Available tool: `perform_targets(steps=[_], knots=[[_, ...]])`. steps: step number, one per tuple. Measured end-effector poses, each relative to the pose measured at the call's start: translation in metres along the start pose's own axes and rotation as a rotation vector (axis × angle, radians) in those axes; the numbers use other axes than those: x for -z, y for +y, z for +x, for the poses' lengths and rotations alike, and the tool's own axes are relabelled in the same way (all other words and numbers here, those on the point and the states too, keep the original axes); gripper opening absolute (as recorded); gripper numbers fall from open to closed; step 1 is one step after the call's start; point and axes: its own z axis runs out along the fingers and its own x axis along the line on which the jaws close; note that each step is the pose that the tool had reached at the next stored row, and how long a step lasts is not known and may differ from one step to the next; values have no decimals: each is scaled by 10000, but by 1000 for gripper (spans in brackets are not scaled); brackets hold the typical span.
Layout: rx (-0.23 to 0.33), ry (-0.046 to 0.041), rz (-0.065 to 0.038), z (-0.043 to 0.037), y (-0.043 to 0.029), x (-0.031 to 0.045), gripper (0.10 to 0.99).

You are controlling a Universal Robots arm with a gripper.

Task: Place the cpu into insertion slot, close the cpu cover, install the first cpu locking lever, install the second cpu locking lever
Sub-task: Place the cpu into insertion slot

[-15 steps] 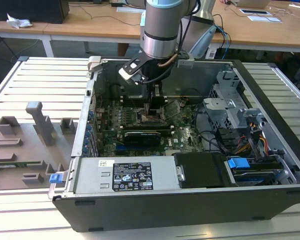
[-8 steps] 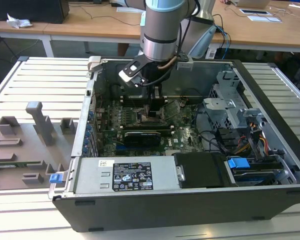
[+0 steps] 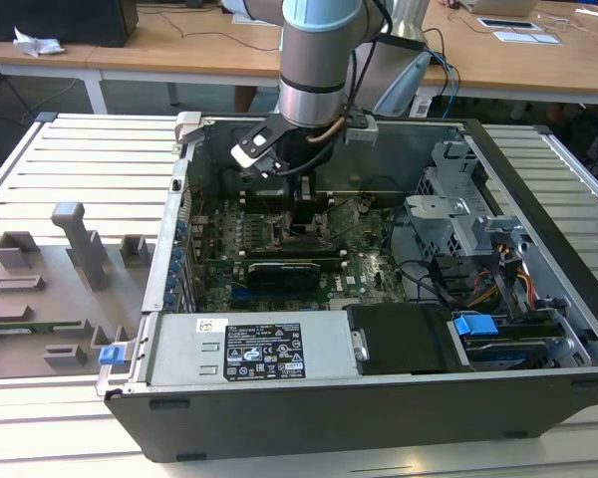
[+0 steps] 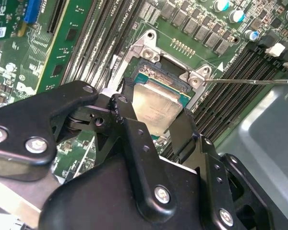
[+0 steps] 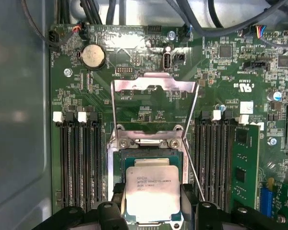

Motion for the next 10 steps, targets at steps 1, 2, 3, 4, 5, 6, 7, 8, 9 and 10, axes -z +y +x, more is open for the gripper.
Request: perform_targets(steps=[1, 2, 3, 4, 5, 6, 7, 8, 9, 10], knots=[[-100, 2, 4, 0, 0, -12, 541], [-122, 4, 5, 1, 0, -24, 541], [-124, 3, 6, 0, 0, -31, 541], [-123, 2, 6, -4, 0, -42, 541], [-121, 3, 5, -7, 0, -51, 541], [-118, 3, 5, -9, 0, -63, 541], [-108, 2, 6, -8, 1, -88, 541], [-106, 3, 6, -8, 2, -105, 541], [-105, 3, 5, -7, 2, -113, 541], [-105, 2, 6, -7, 2, -120, 541]])
